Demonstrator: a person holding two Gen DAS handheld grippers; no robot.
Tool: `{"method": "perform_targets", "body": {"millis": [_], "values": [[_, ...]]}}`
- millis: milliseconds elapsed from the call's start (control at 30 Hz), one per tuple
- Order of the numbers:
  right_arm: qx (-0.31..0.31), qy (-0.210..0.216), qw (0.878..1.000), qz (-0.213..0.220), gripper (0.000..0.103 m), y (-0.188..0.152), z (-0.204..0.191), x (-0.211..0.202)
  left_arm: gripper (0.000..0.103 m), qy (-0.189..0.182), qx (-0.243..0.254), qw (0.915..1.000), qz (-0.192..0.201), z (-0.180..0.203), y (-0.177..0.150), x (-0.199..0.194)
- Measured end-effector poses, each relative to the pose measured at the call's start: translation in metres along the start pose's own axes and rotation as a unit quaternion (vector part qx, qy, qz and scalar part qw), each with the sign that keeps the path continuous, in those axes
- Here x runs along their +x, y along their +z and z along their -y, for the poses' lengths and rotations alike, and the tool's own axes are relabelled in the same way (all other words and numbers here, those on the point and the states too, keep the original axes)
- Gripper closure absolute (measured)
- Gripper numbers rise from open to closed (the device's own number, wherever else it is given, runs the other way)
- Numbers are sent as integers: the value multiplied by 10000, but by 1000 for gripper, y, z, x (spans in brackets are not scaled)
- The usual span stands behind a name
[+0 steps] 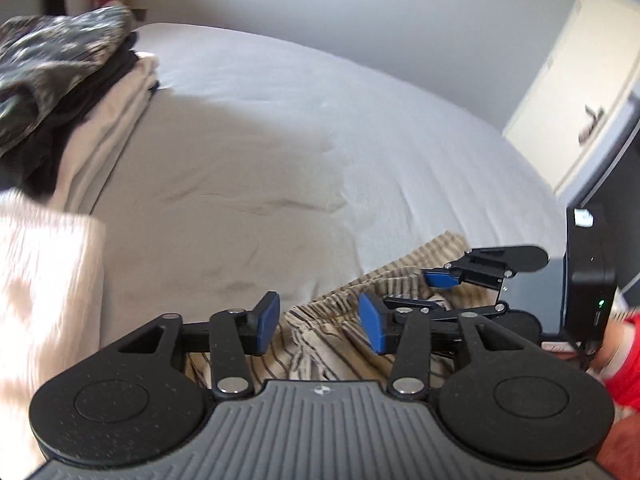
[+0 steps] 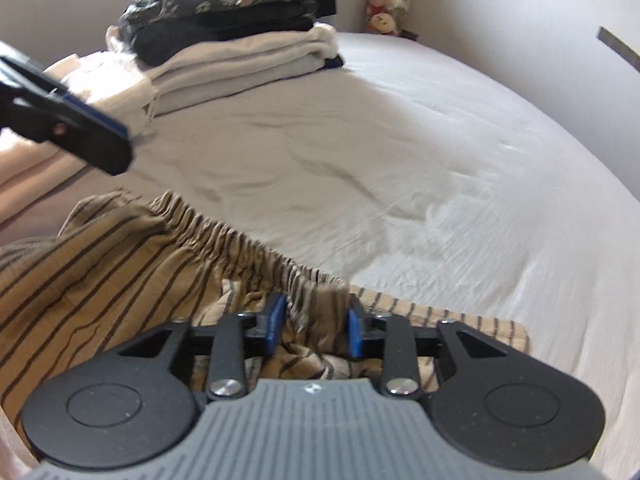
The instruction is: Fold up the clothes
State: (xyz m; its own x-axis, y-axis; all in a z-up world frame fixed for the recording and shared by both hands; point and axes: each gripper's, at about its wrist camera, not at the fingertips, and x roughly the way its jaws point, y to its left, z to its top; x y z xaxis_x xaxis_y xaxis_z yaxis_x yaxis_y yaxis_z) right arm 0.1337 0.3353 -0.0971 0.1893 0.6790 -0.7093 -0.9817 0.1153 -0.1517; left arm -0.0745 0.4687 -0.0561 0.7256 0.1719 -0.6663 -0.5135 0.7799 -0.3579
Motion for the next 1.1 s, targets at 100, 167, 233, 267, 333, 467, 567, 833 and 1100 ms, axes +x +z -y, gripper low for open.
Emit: {"method": "perform_targets", "body": {"millis": [100,167,233,267,333,467,567,833,1100], "values": [[304,-200,9989,290,55,-4,4,-28,36,-112,-353,9991,206,4,-15,-23],[636,-247,9965,473,53,-16,6,-53,35,-213,-530,9981,233,7,-27,-36],[973,-287,9927,648,49,-29,8,-78,33,-212,-648,9976,137,9,-39,-43],[1141,-307,9903,736,49,-36,9,-91,30,-200,-703,9973,78,11,-45,-46],[1437,-411,9850,864,47,-54,8,-112,29,-142,-798,9967,-54,13,-56,-51],[2095,-549,9705,1056,44,-92,2,-147,29,110,-906,9955,-254,19,-66,-52],[2522,-521,9605,1051,43,-117,-6,-165,29,265,-660,9954,-635,28,-67,-40],[2736,-502,9562,907,38,-118,-18,-172,30,262,-181,9906,-1330,40,-76,-26],[3158,-896,9422,663,33,-122,1,-154,31,-273,-405,9898,-1336,21,-80,-36]]}}
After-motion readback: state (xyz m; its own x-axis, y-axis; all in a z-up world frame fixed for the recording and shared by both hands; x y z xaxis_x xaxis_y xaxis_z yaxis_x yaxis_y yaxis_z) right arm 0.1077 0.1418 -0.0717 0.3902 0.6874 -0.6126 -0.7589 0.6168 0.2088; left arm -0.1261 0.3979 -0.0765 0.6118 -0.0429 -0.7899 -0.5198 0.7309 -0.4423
